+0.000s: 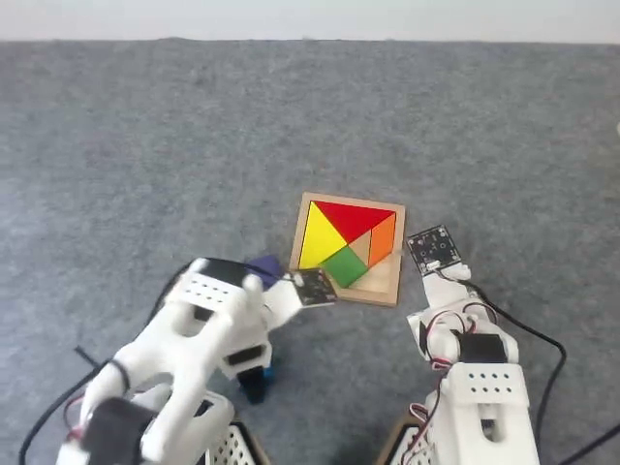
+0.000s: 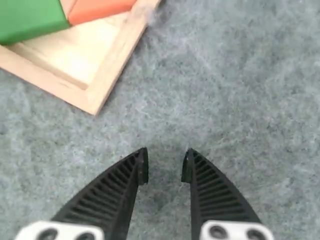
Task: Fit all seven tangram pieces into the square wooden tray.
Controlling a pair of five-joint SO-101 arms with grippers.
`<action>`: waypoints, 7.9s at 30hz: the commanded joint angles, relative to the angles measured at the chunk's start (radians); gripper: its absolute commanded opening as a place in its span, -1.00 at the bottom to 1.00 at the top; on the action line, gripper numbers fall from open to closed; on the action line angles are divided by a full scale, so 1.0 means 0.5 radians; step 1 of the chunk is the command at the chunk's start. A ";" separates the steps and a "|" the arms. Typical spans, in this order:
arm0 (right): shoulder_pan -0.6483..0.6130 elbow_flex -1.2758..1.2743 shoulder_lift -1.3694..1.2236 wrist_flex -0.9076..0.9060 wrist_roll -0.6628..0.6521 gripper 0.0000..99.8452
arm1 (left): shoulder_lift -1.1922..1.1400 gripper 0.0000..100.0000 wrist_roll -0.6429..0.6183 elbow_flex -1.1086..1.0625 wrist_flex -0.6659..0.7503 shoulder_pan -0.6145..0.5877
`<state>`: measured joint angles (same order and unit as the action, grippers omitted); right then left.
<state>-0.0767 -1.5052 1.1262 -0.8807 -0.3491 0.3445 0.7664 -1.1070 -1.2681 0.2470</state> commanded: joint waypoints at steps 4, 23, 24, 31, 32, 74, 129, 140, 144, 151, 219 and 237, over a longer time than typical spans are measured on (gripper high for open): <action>-0.017 0.018 0.038 0.041 0.015 -0.73 | -0.295 -0.41 -0.199 0.026 0.334 0.077; -0.017 0.015 0.038 0.038 0.015 -0.73 | -0.307 -0.92 -0.212 0.149 0.270 0.061; -0.017 0.015 0.038 0.038 0.015 -0.73 | -0.307 -0.92 -0.212 0.176 0.221 0.061; -0.017 0.015 0.038 0.041 0.015 -0.73 | -0.304 -0.92 -0.224 0.465 -0.230 0.061; -0.017 0.015 0.038 0.041 0.015 -0.73 | -0.304 -0.92 -0.224 0.520 -0.310 0.061; -0.017 0.012 0.038 0.041 0.006 -0.73 | -0.089 -0.56 -0.666 0.290 0.810 0.126; -0.020 0.015 0.038 0.038 0.012 -0.73 | -0.169 -0.57 -0.626 0.229 1.031 0.181; -0.020 0.015 0.038 0.041 0.006 -0.73 | 0.040 -0.57 -0.721 0.183 0.776 0.448; -0.020 0.015 0.038 0.041 0.006 -0.73 | -0.120 -0.57 -0.727 0.219 0.835 0.445; -0.020 0.015 0.038 0.041 0.006 -0.73 | -0.506 -0.57 -0.736 0.563 0.746 0.417; 0.640 0.206 0.038 -0.066 0.147 -0.73 | -0.543 -0.75 -0.795 0.744 0.764 0.611; 0.554 0.175 0.038 -0.057 0.144 -0.73 | -0.733 -0.98 -0.795 0.867 0.647 0.715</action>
<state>0.2133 -1.4592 1.1262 -0.9099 -0.2631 -0.0222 0.3721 -0.6943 -0.9275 0.6061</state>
